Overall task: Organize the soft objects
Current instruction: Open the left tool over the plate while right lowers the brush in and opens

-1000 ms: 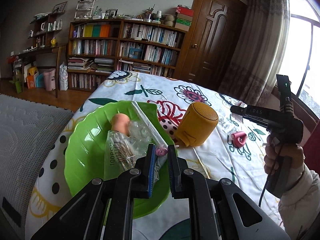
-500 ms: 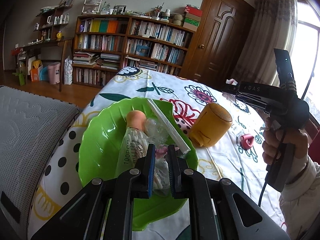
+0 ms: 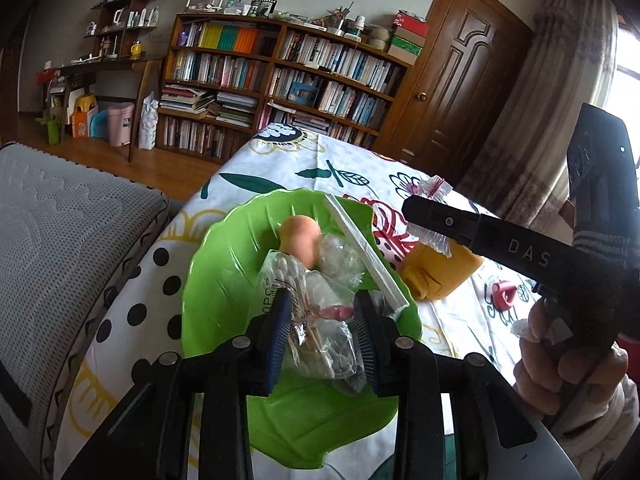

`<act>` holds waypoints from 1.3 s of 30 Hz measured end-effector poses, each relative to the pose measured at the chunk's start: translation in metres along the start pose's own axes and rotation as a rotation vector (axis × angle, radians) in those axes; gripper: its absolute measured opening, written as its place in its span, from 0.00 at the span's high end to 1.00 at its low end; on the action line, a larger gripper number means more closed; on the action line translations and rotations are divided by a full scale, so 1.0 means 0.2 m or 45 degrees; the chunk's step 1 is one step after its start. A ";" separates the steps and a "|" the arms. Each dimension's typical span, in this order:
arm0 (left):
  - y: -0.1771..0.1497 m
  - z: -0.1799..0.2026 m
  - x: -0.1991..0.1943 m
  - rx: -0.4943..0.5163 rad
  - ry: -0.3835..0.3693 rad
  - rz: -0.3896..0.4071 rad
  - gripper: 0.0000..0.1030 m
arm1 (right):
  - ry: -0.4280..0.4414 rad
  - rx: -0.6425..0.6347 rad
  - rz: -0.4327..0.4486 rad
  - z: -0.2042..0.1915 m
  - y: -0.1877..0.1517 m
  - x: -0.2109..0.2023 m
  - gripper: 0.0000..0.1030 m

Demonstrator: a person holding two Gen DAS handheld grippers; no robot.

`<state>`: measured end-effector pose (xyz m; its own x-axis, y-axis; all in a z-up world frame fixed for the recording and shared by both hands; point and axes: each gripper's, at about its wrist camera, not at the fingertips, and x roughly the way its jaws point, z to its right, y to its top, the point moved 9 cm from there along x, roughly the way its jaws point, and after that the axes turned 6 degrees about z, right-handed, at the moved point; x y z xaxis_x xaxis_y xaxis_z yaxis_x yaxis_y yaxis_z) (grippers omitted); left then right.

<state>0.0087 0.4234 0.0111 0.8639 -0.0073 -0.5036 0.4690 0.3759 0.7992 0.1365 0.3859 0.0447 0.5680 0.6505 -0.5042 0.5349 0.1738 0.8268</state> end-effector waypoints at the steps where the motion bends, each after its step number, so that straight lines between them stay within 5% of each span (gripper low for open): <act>1: 0.00 -0.01 0.00 -0.003 0.007 0.005 0.60 | 0.015 -0.007 -0.009 -0.02 -0.02 0.01 0.81; 19: 0.05 -0.09 -0.05 -0.033 0.080 0.055 0.45 | 0.092 -0.017 -0.098 -0.11 -0.19 0.05 0.71; 26: 0.05 -0.11 -0.05 -0.044 0.091 0.061 0.43 | 0.105 -0.007 -0.099 -0.11 -0.21 0.04 0.56; 39: 0.06 -0.12 -0.06 -0.045 0.094 0.061 0.41 | 0.112 -0.022 -0.091 -0.10 -0.26 -0.01 0.55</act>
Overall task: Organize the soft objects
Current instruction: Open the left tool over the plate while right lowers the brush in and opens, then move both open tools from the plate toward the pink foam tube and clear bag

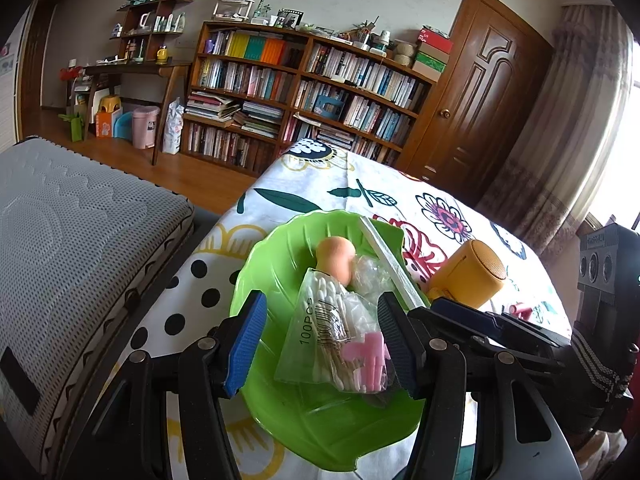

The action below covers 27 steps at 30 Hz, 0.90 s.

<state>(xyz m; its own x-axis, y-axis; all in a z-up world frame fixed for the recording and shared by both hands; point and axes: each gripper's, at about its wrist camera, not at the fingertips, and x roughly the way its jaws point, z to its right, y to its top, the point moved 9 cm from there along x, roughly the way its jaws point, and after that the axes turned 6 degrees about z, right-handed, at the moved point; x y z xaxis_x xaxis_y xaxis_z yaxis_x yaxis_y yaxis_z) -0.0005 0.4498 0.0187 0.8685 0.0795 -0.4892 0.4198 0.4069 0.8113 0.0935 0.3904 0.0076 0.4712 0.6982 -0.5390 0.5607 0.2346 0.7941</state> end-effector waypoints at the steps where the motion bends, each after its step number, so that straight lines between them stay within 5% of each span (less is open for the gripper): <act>1: 0.00 0.00 0.00 -0.001 0.001 0.002 0.40 | -0.002 0.006 0.003 0.01 0.00 -0.01 0.55; 14: -0.03 0.05 0.01 0.032 0.011 -0.010 0.25 | -0.053 0.090 0.004 0.13 -0.09 -0.08 0.48; 27: -0.06 0.10 0.01 0.059 0.010 -0.020 0.25 | -0.164 0.170 -0.009 0.33 -0.20 -0.19 0.45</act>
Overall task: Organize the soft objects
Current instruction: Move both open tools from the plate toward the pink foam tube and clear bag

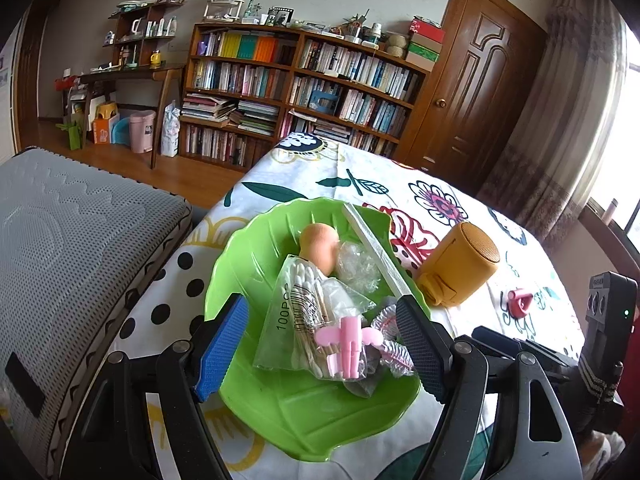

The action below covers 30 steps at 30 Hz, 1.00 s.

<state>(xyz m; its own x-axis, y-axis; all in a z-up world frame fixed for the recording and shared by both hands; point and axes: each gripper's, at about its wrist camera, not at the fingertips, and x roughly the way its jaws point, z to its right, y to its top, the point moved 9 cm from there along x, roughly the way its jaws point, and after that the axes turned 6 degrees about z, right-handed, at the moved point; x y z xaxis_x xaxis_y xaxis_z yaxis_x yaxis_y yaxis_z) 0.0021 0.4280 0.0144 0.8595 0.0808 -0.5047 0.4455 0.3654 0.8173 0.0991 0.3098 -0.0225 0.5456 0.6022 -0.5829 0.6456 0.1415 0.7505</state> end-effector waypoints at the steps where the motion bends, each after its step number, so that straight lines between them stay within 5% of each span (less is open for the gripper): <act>1: 0.00 0.01 0.00 0.007 -0.001 -0.002 0.25 | -0.012 0.010 0.002 0.02 0.00 -0.01 0.45; 15: -0.05 0.16 0.01 0.073 -0.021 -0.016 0.20 | -0.186 0.090 0.066 0.35 -0.01 -0.18 0.43; 24: -0.07 0.29 0.02 0.126 -0.057 -0.034 0.20 | -0.396 0.241 0.088 0.67 -0.02 -0.26 0.42; 30: -0.09 0.38 0.04 0.171 -0.082 -0.055 0.20 | -0.461 0.359 0.127 0.86 0.03 -0.29 0.23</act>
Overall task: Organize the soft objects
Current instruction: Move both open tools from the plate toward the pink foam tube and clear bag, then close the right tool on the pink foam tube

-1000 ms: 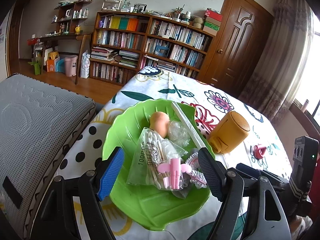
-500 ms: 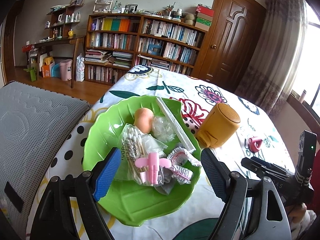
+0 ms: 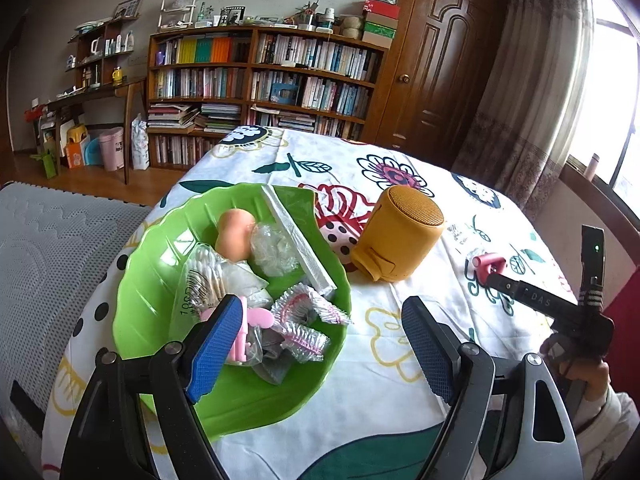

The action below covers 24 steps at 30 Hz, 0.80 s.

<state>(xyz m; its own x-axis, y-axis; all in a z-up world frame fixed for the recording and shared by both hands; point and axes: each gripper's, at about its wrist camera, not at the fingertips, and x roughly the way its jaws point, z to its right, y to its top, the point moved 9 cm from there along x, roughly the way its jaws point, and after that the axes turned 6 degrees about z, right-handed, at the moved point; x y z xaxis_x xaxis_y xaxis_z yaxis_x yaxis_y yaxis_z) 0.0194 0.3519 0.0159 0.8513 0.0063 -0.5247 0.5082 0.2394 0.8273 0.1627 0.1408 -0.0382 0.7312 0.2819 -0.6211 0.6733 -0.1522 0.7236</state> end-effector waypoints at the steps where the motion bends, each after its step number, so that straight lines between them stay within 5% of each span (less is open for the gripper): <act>1: -0.01 0.02 0.00 0.009 -0.004 -0.004 0.20 | 0.007 0.013 0.004 0.01 0.02 0.01 0.19; 15: -0.03 0.14 0.05 0.095 -0.020 -0.021 0.20 | -0.101 -0.010 0.014 0.01 0.15 0.22 0.15; 24: -0.04 0.19 0.06 0.120 -0.039 -0.034 0.20 | -0.136 -0.081 0.000 0.03 0.14 0.19 0.25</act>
<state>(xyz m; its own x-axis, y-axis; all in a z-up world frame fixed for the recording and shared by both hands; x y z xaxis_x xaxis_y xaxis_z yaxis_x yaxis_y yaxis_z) 0.0316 0.3124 0.0106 0.8403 -0.0289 -0.5413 0.5392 0.1470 0.8292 0.2102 0.1415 -0.0447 0.7411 0.1786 -0.6472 0.6674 -0.0906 0.7392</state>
